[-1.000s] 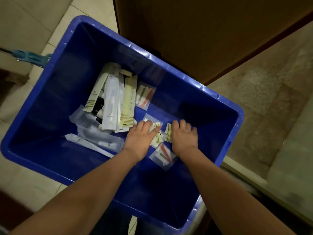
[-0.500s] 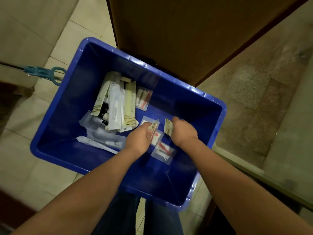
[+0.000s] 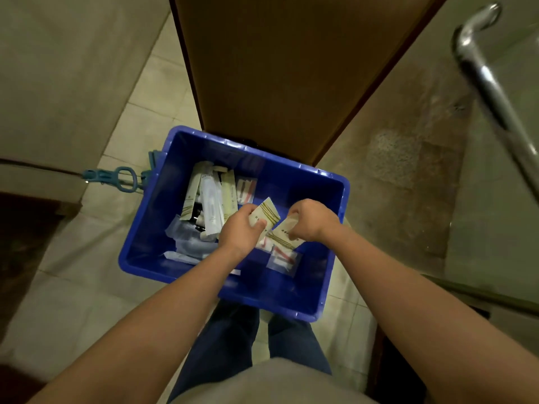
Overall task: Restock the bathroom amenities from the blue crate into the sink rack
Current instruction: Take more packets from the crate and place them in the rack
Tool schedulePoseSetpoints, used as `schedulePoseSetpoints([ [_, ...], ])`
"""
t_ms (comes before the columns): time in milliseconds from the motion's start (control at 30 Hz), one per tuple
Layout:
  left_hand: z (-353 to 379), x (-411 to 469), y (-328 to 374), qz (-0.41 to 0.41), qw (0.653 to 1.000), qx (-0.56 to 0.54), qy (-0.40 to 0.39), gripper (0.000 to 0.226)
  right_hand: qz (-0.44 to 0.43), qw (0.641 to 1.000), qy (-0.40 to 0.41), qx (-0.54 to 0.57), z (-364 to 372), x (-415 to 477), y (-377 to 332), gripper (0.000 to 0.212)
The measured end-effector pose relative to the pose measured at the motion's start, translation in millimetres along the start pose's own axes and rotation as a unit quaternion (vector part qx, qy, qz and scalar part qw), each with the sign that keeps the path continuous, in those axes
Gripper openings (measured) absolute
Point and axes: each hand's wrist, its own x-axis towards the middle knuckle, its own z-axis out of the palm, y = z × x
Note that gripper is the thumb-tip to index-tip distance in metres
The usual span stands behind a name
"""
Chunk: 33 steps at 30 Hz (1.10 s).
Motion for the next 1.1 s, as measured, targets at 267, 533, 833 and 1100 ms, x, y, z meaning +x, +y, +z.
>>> schedulePoseSetpoints([
  [267, -29.1, -16.5, 41.0, 0.038, 0.995, 0.078, -0.054, 0.033, 0.024, 0.993, 0.052, 0.102, -28.2, -44.0, -5.9, 0.026],
  [533, -44.0, -17.8, 87.7, 0.114, 0.973, 0.191, -0.055, 0.041, 0.058, 0.970, 0.163, 0.173, -43.6, -83.7, 5.3, 0.029],
  [833, -16.6, -27.3, 125.9, 0.161, 0.970, 0.076, -0.167, 0.020, 0.119, 0.899, 0.241, 0.347, -27.8, -130.3, 37.5, 0.006],
  [1100, 35.8, -76.8, 151.6, 0.154, 0.958, 0.013, -0.242, 0.021, 0.145, 0.755, 0.317, 0.555, 14.0, -181.8, 67.5, 0.023],
])
